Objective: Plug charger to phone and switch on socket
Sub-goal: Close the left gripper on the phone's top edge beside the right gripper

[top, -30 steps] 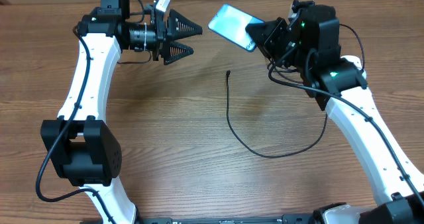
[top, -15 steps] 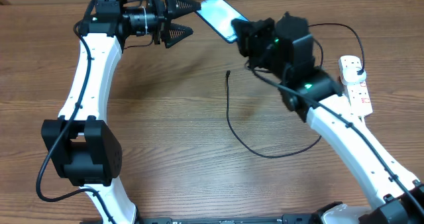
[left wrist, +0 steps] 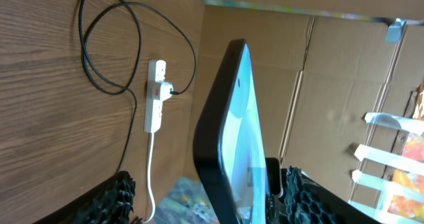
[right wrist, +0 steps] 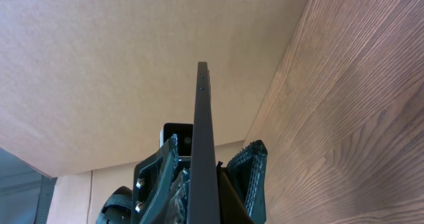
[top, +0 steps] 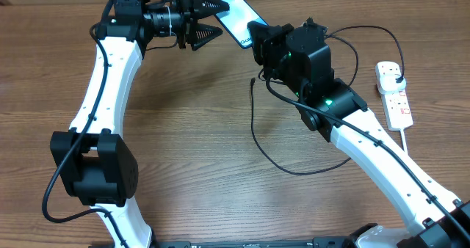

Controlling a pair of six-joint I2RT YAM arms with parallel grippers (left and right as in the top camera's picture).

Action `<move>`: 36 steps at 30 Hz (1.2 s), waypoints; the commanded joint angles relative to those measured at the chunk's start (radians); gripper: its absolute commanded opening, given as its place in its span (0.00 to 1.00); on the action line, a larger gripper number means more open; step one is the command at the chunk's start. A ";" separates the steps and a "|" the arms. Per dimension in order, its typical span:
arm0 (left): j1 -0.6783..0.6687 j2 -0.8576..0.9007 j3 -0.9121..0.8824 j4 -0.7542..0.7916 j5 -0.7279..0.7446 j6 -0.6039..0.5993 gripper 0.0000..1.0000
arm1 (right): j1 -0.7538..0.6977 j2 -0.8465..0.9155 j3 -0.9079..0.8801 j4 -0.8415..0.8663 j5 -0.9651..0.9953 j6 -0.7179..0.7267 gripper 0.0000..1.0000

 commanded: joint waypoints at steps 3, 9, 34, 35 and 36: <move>0.000 -0.012 0.017 0.004 0.004 -0.043 0.64 | 0.005 -0.006 0.009 0.033 0.013 0.007 0.04; 0.000 -0.012 0.017 0.004 0.004 -0.083 0.57 | 0.032 0.011 0.009 0.092 -0.009 0.007 0.04; 0.002 -0.012 0.017 0.119 0.037 -0.237 0.24 | 0.044 0.020 0.009 0.132 -0.081 0.008 0.04; 0.002 -0.012 0.017 0.127 0.041 -0.241 0.22 | 0.044 0.020 0.009 0.136 -0.085 0.008 0.04; 0.002 -0.012 0.017 0.139 0.045 -0.245 0.20 | 0.044 0.020 0.009 0.138 -0.085 0.008 0.04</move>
